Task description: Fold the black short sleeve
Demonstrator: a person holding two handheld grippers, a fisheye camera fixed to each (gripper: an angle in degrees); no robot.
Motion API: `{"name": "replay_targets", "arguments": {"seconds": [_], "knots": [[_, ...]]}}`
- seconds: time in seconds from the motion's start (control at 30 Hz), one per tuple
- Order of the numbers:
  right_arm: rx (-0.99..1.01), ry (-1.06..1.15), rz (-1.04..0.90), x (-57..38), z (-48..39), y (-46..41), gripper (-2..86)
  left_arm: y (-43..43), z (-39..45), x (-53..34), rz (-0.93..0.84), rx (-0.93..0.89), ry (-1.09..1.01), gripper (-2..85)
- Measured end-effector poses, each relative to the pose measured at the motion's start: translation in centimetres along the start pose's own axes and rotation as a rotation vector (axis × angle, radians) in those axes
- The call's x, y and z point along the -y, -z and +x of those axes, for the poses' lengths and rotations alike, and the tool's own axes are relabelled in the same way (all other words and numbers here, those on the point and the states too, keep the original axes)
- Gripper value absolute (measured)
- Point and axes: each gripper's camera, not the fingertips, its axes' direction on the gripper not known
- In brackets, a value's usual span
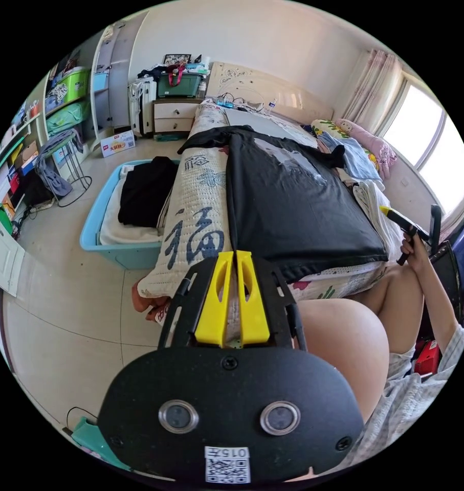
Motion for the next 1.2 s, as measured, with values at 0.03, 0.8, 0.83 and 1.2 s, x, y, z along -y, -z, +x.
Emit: {"name": "replay_targets", "arguments": {"seconds": [0.03, 0.8, 0.83, 1.2], "knots": [[-0.038, -0.022, 0.012, -0.7, 0.8, 1.0, 7.5, 0.0, 0.4, 0.0, 0.003, 0.015, -0.009, 0.6], [0.068, -0.027, -0.17, -17.6, 6.4, 9.5, 0.3, -1.9, 7.5, 2.1, -0.068, 0.191, -0.095, 0.5], [0.04, -0.025, -0.176, -17.8, 5.8, 10.5, 0.2, -2.1, 8.3, 2.5, -0.087, 0.225, -0.098, 0.5], [0.109, -0.138, 0.329, -22.6, 6.2, 41.1, 3.8, -3.9, 11.3, 5.0, -0.219, 0.265, -0.13, 0.1]]}}
